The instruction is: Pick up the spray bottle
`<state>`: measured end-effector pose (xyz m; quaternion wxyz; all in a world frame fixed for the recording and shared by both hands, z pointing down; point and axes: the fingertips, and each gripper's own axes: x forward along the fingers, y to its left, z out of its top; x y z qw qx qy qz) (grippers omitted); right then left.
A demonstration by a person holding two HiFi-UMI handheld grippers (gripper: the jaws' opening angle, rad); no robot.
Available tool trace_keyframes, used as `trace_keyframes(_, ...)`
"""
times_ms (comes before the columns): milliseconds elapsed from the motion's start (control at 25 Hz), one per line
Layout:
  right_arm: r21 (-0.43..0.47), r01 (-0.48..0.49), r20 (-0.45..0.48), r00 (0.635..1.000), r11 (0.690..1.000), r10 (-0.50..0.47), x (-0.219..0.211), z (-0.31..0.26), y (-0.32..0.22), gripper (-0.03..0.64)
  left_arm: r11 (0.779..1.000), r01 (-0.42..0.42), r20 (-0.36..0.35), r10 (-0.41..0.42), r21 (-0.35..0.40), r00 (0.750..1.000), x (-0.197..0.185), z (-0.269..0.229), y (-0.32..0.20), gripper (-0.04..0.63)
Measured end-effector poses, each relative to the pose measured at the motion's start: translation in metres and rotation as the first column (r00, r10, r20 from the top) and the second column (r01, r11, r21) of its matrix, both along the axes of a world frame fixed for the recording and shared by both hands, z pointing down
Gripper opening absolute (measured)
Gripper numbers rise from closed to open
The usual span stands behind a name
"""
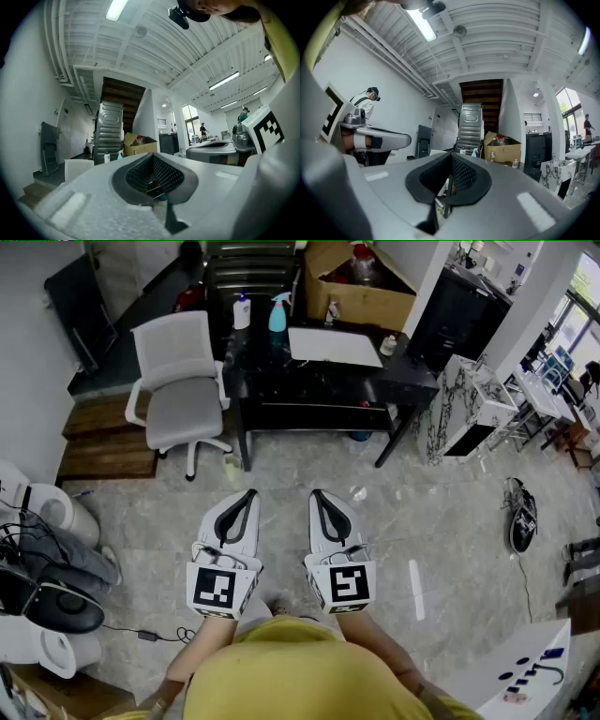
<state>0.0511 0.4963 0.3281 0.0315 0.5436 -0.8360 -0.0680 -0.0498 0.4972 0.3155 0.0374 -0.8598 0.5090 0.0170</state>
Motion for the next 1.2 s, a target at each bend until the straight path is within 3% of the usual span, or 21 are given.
trace_keyframes(280, -0.012, -0.005, 0.024, 1.000, 1.000, 0.005, 0.019, 0.007, -0.005, 0.000, 1.000, 0.018, 0.000, -0.018, -0.015, 1.000, 0.014, 0.005, -0.002, 0.003)
trace_keyframes(560, -0.053, -0.009, 0.066, 0.998, 0.999, 0.013, 0.019, 0.026, -0.050, 0.000, 0.999, 0.016, -0.011, -0.016, -0.042, 1.000, 0.009, 0.023, -0.048, 0.003)
trace_keyframes(840, -0.071, 0.005, 0.060, 0.998, 0.997, -0.001, -0.005, 0.037, -0.146, 0.000, 0.999, 0.001, -0.024, -0.002, -0.040, 1.000, -0.009, 0.031, -0.147, 0.006)
trace_keyframes(1200, -0.068, -0.034, 0.064, 0.997, 0.997, 0.038, -0.030, 0.035, -0.281, 0.000, 0.996, -0.083, -0.010, 0.083, -0.042, 0.996, -0.025, 0.032, -0.287, 0.067)
